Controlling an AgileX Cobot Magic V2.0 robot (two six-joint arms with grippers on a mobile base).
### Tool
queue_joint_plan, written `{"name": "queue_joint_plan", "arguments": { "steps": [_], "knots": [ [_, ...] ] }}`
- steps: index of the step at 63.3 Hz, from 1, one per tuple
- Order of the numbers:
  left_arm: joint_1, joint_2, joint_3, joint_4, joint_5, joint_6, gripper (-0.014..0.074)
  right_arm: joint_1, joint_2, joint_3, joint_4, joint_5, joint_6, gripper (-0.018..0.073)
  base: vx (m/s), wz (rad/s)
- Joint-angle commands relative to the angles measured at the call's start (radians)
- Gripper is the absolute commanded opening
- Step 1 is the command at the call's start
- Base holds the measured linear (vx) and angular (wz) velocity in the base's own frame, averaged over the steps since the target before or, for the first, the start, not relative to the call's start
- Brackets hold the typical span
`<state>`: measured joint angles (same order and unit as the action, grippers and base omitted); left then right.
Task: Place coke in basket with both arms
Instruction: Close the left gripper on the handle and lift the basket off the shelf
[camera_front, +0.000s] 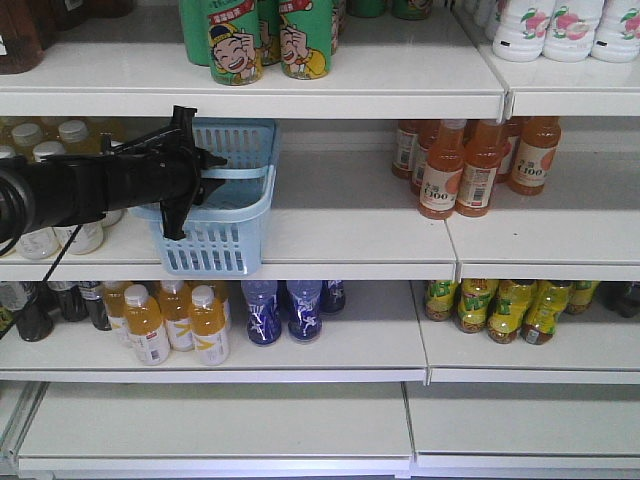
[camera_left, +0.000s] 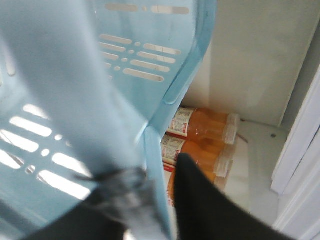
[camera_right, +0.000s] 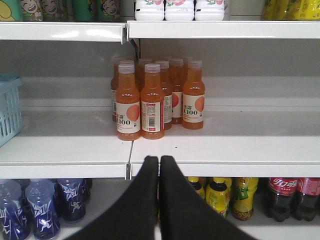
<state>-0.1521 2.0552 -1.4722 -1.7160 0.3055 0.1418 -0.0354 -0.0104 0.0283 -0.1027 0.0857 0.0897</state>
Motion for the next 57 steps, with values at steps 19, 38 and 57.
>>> {"name": "queue_joint_plan", "arguments": {
  "steps": [19,38,57],
  "knots": [
    [0.094,-0.058,-0.034,-0.062,0.434,0.318,-0.0008,-0.003,-0.018,0.010,-0.008,-0.071,-0.005,-0.0008,0.00,0.00],
    [0.130,-0.103,0.038,0.050,0.806,0.401,-0.0008,-0.003,-0.018,0.010,-0.008,-0.071,-0.005,-0.0008,0.00,0.00],
    [0.105,-0.259,0.268,0.076,0.938,0.639,-0.0008,-0.003,-0.018,0.010,-0.008,-0.071,-0.005,-0.0008,0.00,0.00]
  ]
}}
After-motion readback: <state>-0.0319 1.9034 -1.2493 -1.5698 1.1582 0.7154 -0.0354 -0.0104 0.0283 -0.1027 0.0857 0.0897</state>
